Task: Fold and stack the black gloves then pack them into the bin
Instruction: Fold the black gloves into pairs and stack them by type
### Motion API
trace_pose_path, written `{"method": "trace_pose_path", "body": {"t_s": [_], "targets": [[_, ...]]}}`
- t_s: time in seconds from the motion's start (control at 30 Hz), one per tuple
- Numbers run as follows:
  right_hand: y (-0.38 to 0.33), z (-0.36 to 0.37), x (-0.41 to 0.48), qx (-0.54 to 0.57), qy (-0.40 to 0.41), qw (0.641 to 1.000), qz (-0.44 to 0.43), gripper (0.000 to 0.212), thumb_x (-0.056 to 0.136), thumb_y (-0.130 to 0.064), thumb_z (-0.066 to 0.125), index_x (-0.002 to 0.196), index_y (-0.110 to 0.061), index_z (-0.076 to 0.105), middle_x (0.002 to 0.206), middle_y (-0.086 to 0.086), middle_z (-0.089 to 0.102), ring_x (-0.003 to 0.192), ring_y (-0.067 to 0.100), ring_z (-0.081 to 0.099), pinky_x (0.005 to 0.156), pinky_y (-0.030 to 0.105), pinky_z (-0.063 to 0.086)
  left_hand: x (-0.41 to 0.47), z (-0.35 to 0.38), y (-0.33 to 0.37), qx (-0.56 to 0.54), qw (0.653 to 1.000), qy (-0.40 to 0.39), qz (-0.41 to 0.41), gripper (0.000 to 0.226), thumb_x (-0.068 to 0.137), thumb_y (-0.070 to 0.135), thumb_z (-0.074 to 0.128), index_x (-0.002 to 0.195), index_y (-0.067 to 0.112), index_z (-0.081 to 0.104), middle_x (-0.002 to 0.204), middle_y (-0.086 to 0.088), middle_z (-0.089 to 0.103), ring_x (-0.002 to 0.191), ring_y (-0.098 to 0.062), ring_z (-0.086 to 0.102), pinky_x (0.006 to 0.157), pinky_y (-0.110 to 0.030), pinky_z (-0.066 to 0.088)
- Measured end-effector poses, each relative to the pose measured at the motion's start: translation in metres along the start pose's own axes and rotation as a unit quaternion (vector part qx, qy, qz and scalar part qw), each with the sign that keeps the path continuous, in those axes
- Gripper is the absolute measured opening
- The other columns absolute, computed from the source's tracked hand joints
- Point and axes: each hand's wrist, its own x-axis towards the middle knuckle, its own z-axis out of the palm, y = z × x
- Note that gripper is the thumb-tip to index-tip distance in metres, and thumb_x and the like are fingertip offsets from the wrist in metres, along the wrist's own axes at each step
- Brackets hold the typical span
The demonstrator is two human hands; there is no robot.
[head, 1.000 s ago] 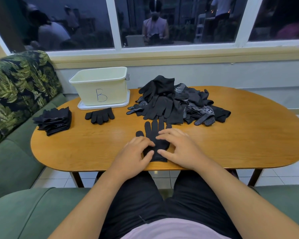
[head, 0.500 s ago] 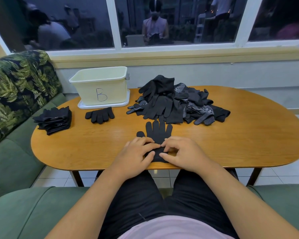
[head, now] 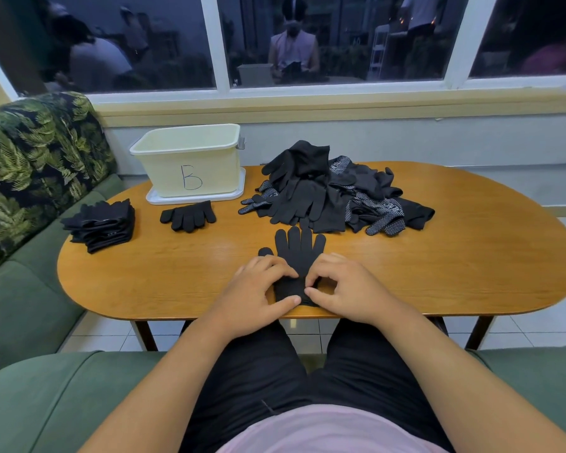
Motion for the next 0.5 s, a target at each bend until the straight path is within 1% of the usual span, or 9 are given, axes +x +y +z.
{"method": "trace_pose_path", "body": {"t_s": [0.07,0.13,0.3,0.4,0.5], "targets": [[-0.0001,-0.0008,0.0004,0.009,0.001,1.0,0.007,0.005,0.091,-0.041,0.074,0.092,-0.037,0.073,0.1,-0.021,0.064,0.102,0.005,0.057,0.087,0.032,0.05,-0.0022,-0.0016,-0.0019,-0.022,1.0,0.014,0.014,0.034,0.094,0.06,0.069,0.123,0.042,0.063,0.127,0.026,0.05,0.126,0.001,0.042,0.107,-0.034,0.041],[-0.0011,-0.0014,0.0,0.007,-0.003,1.0,0.008,0.004,0.091,-0.041,0.074,0.092,-0.038,0.073,0.101,-0.021,0.064,0.103,0.006,0.056,0.087,0.03,0.05,-0.003,-0.001,-0.0022,-0.012,0.999,0.01,0.031,0.028,0.093,0.059,0.07,0.115,0.042,0.067,0.118,0.027,0.051,0.119,0.002,0.044,0.101,-0.029,0.04],[-0.0009,-0.0014,0.0005,0.001,-0.005,1.0,0.013,0.006,0.092,-0.045,0.072,0.092,-0.039,0.072,0.102,-0.022,0.064,0.104,0.003,0.054,0.085,0.027,0.047,-0.0031,0.0026,-0.0004,0.014,0.999,0.023,0.036,0.02,0.1,0.054,0.065,0.109,0.038,0.073,0.105,0.026,0.055,0.105,0.001,0.045,0.092,-0.017,0.035],[-0.003,-0.0023,-0.0005,-0.016,-0.004,1.0,0.008,0.018,0.093,-0.057,0.069,0.101,-0.041,0.07,0.105,-0.022,0.063,0.105,0.003,0.054,0.087,0.03,0.049,-0.0031,0.0026,0.0015,0.031,0.999,0.017,0.028,0.022,0.104,0.051,0.058,0.111,0.035,0.07,0.106,0.024,0.054,0.101,0.001,0.044,0.088,-0.016,0.035],[-0.0059,-0.0027,-0.0016,-0.052,-0.033,0.998,-0.001,0.043,0.088,-0.07,0.069,0.123,-0.046,0.063,0.117,-0.026,0.058,0.109,0.004,0.051,0.093,0.027,0.046,-0.0017,0.002,0.0014,0.027,0.999,0.017,0.013,0.024,0.107,0.048,0.052,0.113,0.032,0.068,0.105,0.024,0.053,0.1,0.001,0.044,0.087,-0.019,0.036]]}}
